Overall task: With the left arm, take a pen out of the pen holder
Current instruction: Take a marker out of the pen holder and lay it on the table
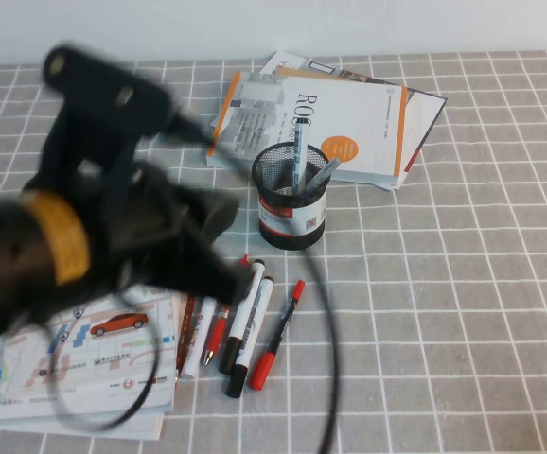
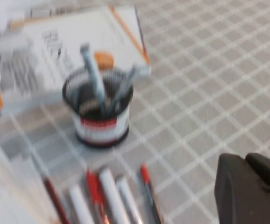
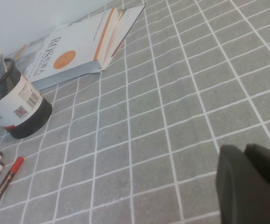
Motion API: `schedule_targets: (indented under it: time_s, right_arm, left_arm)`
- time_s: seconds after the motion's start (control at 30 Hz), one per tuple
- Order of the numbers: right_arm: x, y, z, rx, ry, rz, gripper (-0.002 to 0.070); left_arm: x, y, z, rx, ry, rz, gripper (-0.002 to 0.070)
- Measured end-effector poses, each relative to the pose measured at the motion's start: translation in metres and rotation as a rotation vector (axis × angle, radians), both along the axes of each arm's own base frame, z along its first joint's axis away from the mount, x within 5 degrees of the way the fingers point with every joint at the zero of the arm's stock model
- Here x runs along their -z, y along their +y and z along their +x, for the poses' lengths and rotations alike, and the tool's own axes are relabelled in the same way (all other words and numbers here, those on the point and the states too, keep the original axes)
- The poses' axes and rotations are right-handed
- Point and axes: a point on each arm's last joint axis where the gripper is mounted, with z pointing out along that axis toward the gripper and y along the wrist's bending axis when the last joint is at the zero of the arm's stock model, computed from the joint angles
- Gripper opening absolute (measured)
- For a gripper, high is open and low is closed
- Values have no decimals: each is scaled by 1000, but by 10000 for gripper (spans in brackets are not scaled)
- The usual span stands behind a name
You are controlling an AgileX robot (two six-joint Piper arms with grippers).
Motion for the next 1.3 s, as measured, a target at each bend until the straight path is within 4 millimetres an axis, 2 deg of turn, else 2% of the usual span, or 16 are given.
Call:
schedule_targets:
  time_s: [0.13, 0.27, 0.4, 0.53, 0.73, 0.93, 1.1, 1.3]
  right_arm:
    - [0, 0, 0, 0, 0, 0, -13]
    - [0, 0, 0, 0, 0, 0, -13]
    - [0, 0, 0, 0, 0, 0, -13]
    - [0, 0, 0, 0, 0, 0, -13]
    - [0, 0, 0, 0, 0, 0, -13]
    - [0, 0, 0, 0, 0, 0, -13]
    - [0, 0, 0, -1, 0, 8, -13]
    - [0, 0, 0, -1, -1, 14, -13]
  left_arm:
    - [15, 25, -23, -19, 20, -24, -2]
    - [19, 48, -44, -23, -6, -68, -2]
    - [19, 62, -56, -25, -32, -100, -2]
    - [18, 66, -59, -29, -41, -90, -2]
    - [20, 73, -55, -50, -112, 31, -3]
    - [33, 85, -56, -109, -27, 180, -3]
    - [58, 89, -61, -85, -48, 199, -3]
    - [111, 100, -64, -97, -128, 97, -3]
